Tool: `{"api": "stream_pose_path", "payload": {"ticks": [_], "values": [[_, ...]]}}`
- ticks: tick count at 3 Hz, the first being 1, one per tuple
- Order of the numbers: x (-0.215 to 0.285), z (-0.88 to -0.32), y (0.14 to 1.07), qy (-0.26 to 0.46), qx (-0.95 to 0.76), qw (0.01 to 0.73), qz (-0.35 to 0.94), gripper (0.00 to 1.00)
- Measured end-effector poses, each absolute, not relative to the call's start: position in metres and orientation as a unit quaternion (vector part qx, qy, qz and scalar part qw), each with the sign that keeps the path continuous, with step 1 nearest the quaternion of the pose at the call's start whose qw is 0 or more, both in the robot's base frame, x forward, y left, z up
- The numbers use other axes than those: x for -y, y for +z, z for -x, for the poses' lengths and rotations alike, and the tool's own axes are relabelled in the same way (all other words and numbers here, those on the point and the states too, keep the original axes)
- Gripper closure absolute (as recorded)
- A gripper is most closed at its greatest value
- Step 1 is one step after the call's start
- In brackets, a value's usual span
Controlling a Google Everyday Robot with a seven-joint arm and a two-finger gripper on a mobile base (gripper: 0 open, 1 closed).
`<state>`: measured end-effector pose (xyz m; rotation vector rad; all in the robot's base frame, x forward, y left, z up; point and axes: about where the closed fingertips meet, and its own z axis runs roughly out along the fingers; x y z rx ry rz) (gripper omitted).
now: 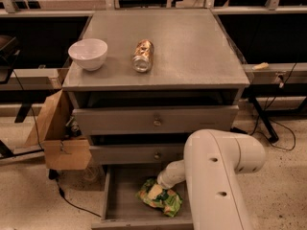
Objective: Pick green rice chip bag from bottom drawer and place on counter
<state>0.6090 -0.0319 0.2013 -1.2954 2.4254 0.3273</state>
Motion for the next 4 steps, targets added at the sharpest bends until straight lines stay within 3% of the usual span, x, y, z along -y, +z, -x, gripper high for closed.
{"api": "stream_pose_path", "payload": {"ticks": [4], "values": [[0.049, -0.592, 0.137, 0.154, -0.829, 0.203, 0.498, 0.0]]}}
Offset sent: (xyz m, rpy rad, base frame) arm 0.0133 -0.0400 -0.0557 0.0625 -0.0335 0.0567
